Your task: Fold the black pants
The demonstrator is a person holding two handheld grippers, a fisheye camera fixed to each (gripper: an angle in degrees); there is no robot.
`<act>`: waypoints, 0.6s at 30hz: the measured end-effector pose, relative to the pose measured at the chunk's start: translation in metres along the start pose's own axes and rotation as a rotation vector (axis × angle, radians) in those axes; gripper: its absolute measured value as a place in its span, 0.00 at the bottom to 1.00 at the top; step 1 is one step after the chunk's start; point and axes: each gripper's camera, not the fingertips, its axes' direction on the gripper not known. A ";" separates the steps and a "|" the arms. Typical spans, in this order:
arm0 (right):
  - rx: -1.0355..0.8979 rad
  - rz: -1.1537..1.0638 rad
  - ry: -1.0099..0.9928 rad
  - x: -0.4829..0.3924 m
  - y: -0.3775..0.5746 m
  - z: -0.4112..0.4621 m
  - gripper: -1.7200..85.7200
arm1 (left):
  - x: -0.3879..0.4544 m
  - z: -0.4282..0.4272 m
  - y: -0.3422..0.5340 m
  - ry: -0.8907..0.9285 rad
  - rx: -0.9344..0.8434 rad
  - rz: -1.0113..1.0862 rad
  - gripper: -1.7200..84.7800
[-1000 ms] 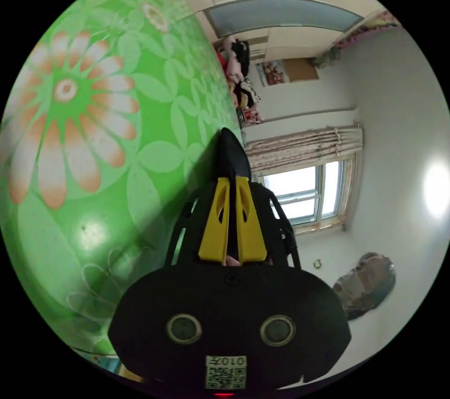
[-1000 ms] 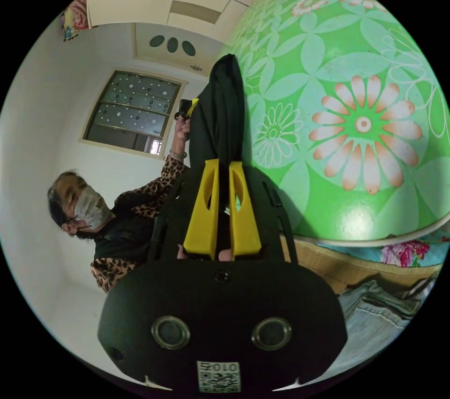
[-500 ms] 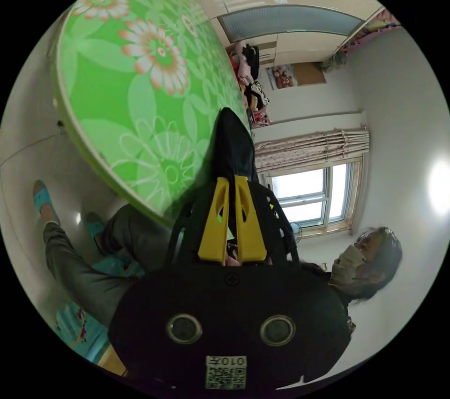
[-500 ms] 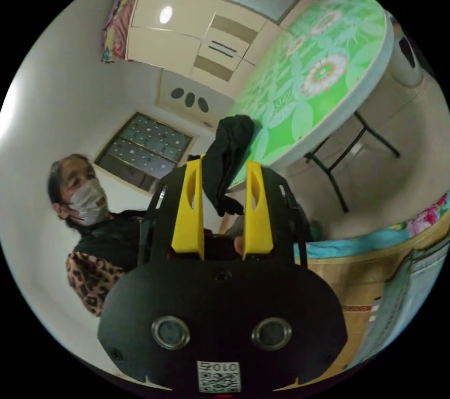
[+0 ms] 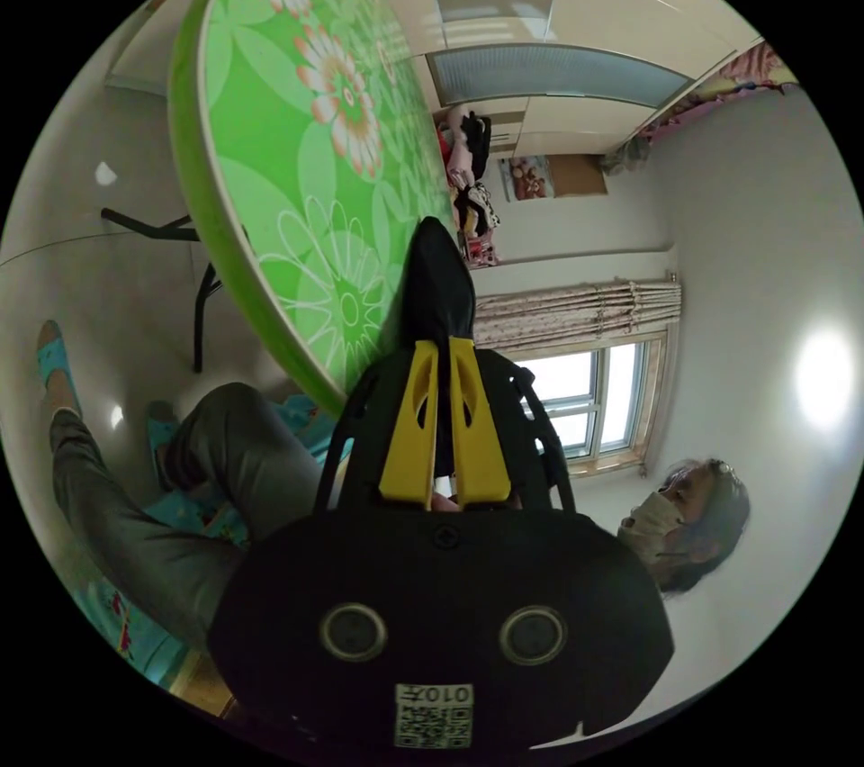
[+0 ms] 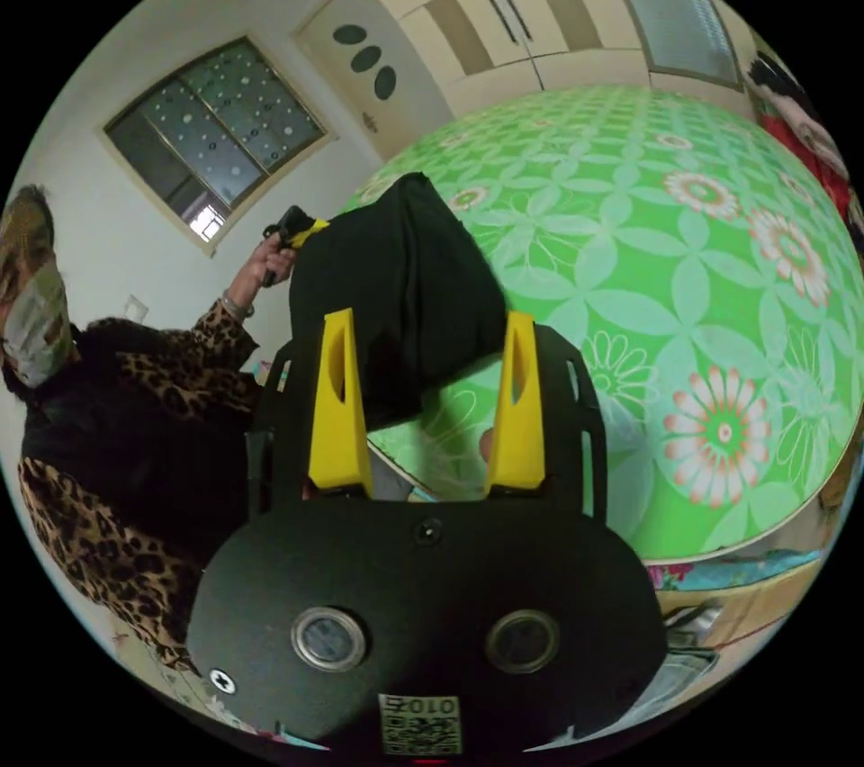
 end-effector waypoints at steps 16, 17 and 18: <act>0.043 0.285 -0.436 0.050 0.067 0.008 0.09 | 0.008 0.009 -0.001 0.026 -0.055 0.021 0.02; 0.048 0.303 -0.431 0.049 0.071 0.008 0.09 | 0.009 0.012 -0.006 0.025 -0.080 0.027 0.02; 0.065 0.336 -0.431 0.046 0.081 0.008 0.09 | 0.010 0.014 -0.008 0.025 -0.092 0.031 0.02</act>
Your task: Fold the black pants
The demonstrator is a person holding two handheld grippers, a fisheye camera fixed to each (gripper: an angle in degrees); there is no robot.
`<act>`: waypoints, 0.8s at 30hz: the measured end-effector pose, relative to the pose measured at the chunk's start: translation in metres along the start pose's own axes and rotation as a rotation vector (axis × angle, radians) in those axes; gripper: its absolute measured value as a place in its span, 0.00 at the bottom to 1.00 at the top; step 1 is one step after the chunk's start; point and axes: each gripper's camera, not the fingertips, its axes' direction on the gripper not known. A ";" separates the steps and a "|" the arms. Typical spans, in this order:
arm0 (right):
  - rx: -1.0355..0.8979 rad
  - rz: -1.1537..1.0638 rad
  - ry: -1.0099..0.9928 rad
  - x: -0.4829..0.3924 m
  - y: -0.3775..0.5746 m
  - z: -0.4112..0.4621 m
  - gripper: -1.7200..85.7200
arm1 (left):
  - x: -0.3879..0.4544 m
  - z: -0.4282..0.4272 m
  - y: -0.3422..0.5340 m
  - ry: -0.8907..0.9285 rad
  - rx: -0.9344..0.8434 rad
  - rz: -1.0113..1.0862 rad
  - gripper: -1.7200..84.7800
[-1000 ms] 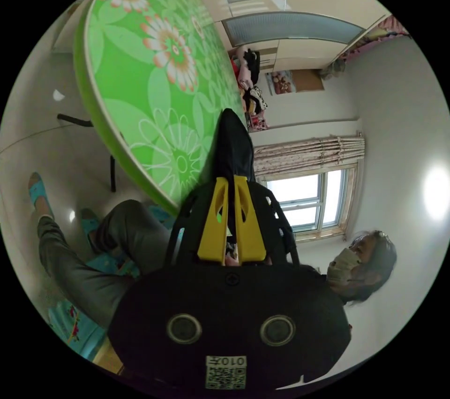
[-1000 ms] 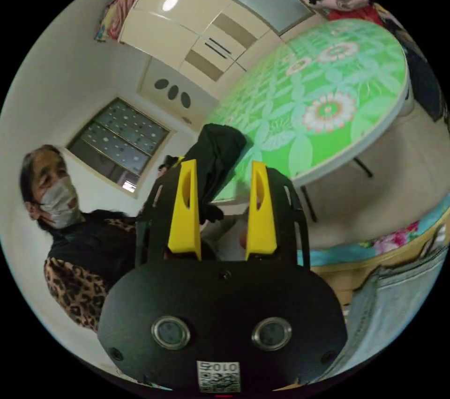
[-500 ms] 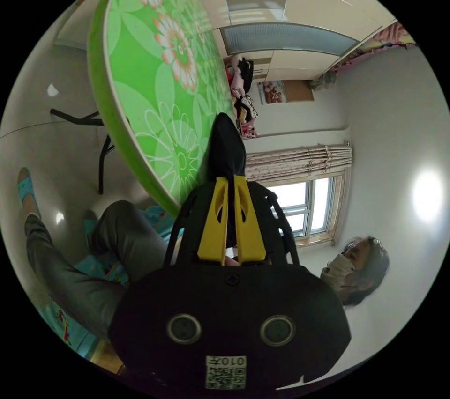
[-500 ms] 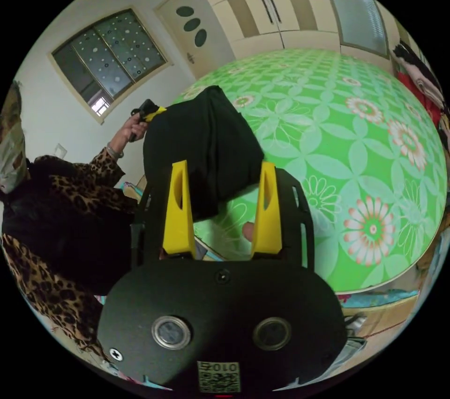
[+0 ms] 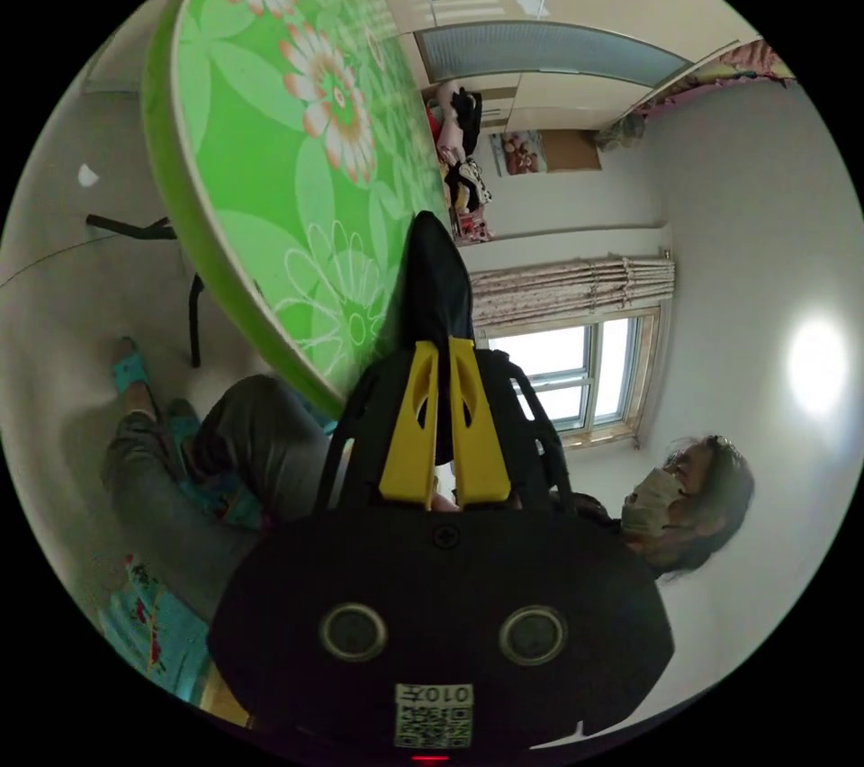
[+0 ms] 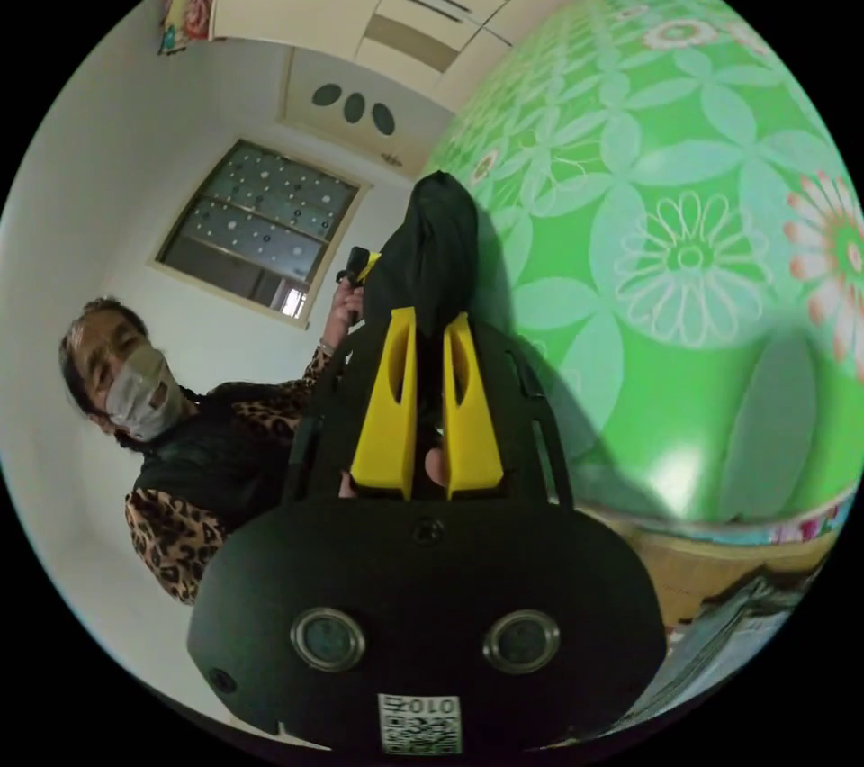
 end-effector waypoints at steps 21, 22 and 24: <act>0.492 0.212 0.081 -0.021 0.333 -0.089 0.07 | 0.143 0.283 0.010 0.031 -0.468 0.210 0.02; 0.519 0.229 0.087 -0.022 0.362 -0.098 0.07 | 0.153 0.317 0.020 0.032 -0.512 0.220 0.02; 0.567 0.267 0.087 -0.021 0.406 -0.111 0.08 | 0.166 0.373 0.038 0.037 -0.575 0.220 0.02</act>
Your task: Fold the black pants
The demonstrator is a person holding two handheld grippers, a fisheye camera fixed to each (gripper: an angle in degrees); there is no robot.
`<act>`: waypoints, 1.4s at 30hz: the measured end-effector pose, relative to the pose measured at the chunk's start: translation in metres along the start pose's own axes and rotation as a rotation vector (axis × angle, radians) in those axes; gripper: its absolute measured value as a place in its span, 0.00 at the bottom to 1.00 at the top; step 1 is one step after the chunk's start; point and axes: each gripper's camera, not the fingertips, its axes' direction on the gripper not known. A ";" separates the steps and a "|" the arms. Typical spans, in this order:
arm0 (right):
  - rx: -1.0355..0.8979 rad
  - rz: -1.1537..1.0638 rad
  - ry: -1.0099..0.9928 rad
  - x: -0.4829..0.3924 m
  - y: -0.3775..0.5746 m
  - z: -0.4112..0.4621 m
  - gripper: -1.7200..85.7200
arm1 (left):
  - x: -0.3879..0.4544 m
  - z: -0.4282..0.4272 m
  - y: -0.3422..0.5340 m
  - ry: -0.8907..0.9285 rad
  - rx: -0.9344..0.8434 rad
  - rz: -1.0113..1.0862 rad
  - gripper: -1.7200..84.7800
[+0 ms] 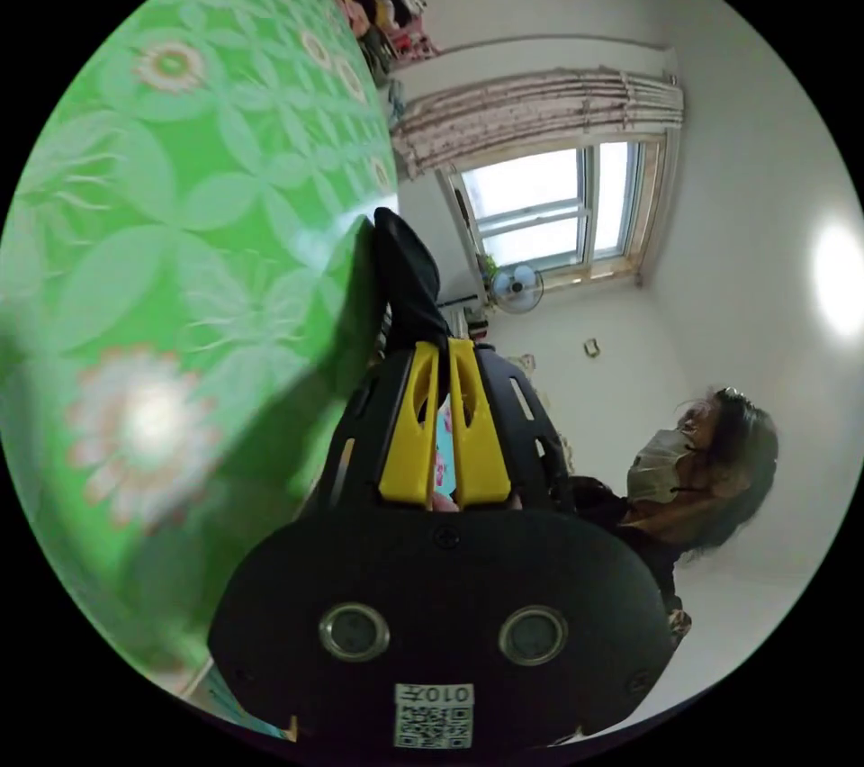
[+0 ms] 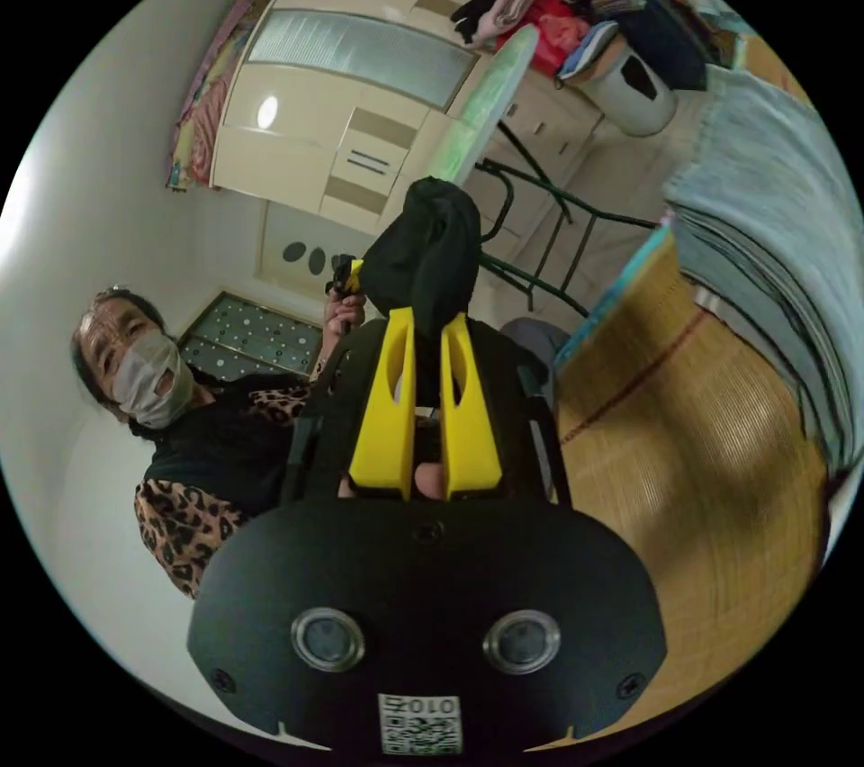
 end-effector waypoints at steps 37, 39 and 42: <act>0.169 0.346 0.137 0.108 -0.057 -0.287 0.09 | 0.031 0.583 -0.208 0.037 -0.273 -0.121 0.02; 0.143 0.278 0.180 0.079 -0.067 -0.291 0.09 | 0.044 0.591 -0.211 0.084 -0.297 -0.103 0.02; 0.147 0.106 0.236 0.025 -0.079 -0.299 0.09 | 0.098 0.587 -0.220 0.087 -0.268 0.095 0.02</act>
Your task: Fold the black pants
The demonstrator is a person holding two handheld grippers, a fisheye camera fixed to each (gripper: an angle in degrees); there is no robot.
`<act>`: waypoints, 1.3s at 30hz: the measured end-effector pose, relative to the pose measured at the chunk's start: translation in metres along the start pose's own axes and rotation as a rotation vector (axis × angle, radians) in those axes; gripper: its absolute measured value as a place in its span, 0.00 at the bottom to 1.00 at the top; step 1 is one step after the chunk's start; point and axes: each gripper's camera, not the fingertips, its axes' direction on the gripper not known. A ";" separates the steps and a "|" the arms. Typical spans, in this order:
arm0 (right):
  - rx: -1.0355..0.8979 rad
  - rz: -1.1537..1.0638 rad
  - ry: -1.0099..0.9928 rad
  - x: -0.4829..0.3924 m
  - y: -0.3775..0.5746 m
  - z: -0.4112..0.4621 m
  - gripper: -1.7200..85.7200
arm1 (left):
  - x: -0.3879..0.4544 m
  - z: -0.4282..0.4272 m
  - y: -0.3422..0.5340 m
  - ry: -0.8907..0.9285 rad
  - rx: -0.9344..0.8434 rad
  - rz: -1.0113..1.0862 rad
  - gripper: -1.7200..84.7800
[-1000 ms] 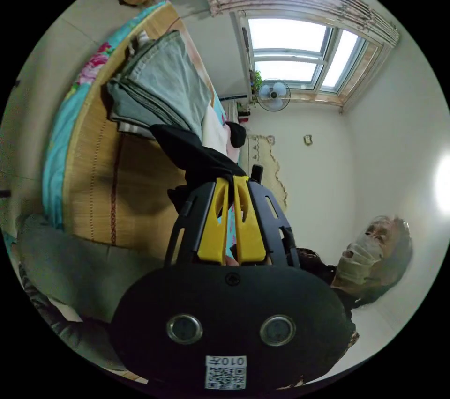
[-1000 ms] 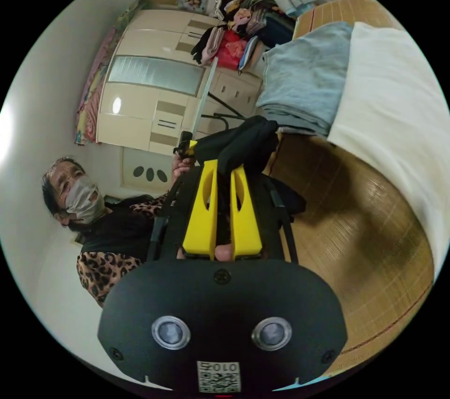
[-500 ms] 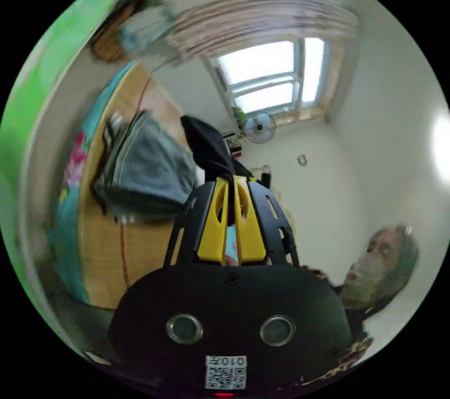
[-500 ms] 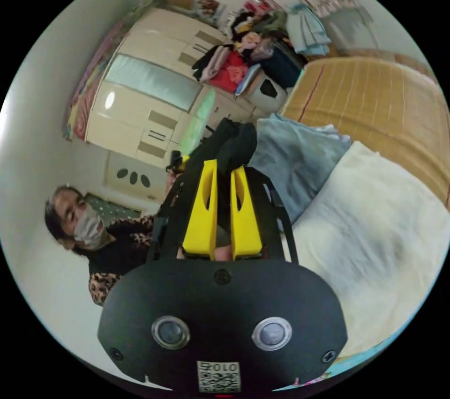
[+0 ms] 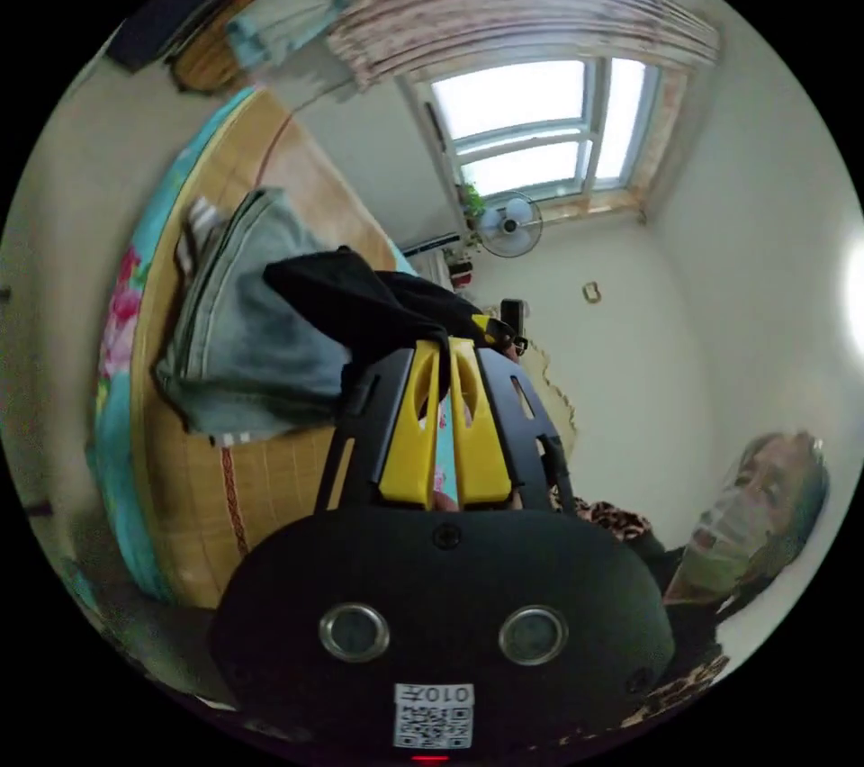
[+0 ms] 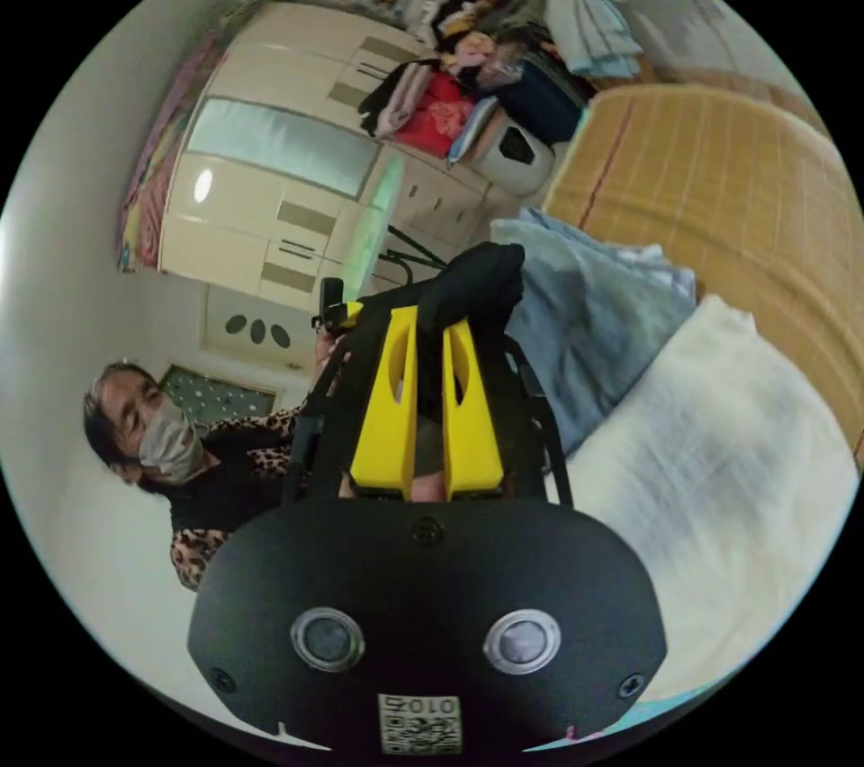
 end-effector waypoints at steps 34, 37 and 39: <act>-0.677 -0.272 0.658 -0.082 -0.192 0.281 0.11 | -0.178 0.038 0.078 -0.153 0.018 -0.224 0.03; -0.666 -0.310 0.730 -0.090 -0.186 0.282 0.06 | -0.182 0.040 0.079 -0.168 -0.007 -0.213 0.03; -0.613 -0.324 0.652 -0.099 -0.188 0.264 0.05 | -0.176 0.038 0.079 -0.167 -0.004 -0.182 0.03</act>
